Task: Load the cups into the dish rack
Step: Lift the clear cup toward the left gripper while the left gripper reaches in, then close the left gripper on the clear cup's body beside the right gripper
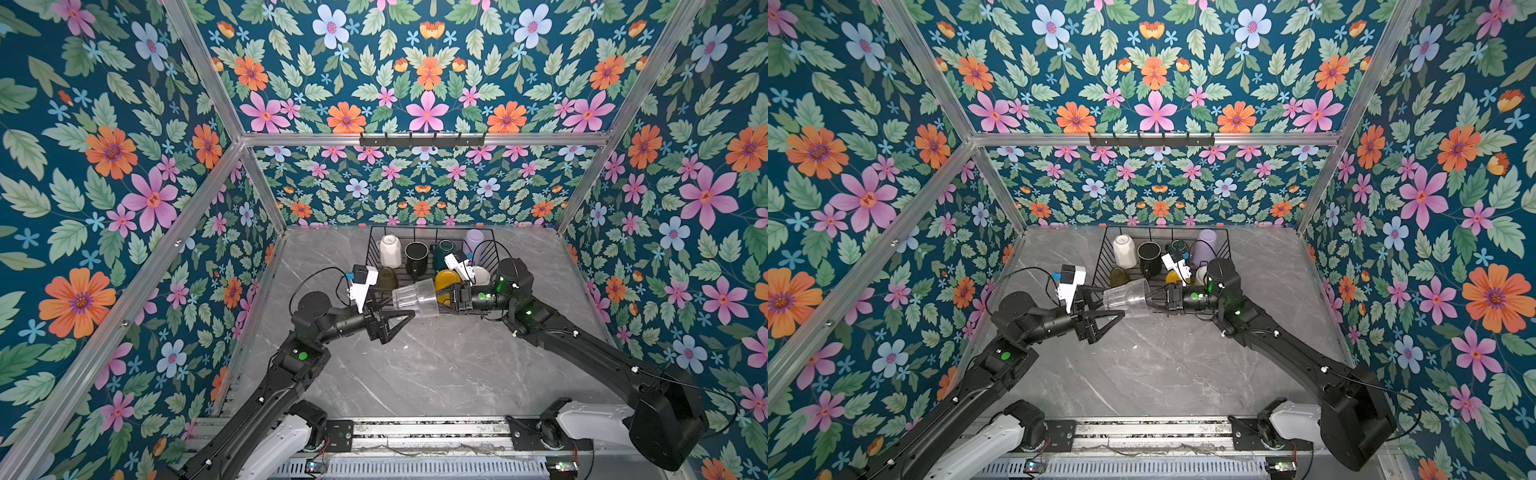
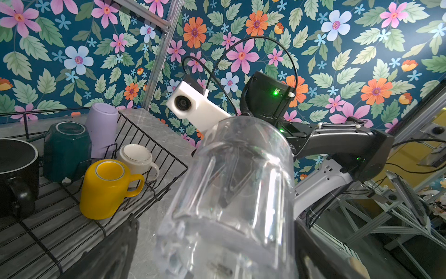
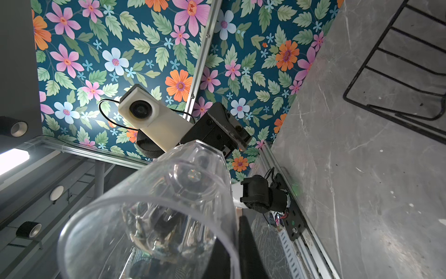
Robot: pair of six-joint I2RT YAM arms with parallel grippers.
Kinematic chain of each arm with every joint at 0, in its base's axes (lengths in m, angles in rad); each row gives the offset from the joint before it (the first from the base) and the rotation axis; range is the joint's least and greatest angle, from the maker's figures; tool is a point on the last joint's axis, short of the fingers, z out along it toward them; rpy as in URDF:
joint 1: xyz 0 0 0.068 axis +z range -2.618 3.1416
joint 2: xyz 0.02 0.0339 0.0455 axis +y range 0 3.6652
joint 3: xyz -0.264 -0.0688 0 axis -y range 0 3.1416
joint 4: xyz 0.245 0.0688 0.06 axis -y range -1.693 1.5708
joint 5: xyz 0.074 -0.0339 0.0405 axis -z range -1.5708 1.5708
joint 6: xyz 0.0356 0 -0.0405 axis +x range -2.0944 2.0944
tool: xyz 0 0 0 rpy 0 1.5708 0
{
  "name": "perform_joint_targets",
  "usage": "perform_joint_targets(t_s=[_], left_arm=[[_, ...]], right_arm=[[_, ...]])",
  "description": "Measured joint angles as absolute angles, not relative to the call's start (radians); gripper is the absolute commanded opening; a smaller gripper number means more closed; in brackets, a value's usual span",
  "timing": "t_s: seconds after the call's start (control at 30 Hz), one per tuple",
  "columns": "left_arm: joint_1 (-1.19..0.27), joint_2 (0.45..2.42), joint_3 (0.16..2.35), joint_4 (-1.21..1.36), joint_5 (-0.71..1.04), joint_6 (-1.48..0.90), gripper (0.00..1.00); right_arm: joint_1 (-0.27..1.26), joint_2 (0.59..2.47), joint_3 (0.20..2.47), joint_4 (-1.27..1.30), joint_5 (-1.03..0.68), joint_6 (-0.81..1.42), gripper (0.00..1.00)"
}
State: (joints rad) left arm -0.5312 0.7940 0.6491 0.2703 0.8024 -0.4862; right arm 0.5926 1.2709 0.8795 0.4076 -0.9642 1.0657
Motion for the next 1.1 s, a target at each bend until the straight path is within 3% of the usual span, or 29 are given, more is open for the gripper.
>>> perform_joint_targets(t_s=[0.77,1.1], left_arm=[[-0.549,0.812,0.664,0.303,0.857,-0.487,0.93],[-0.557,0.823,0.667,0.316,0.87,-0.487,0.75]], right_arm=[[0.673,1.384,0.906,0.572,-0.994,1.151,0.0],[0.674,1.392,0.906,0.587,-0.999,1.17,0.0]])
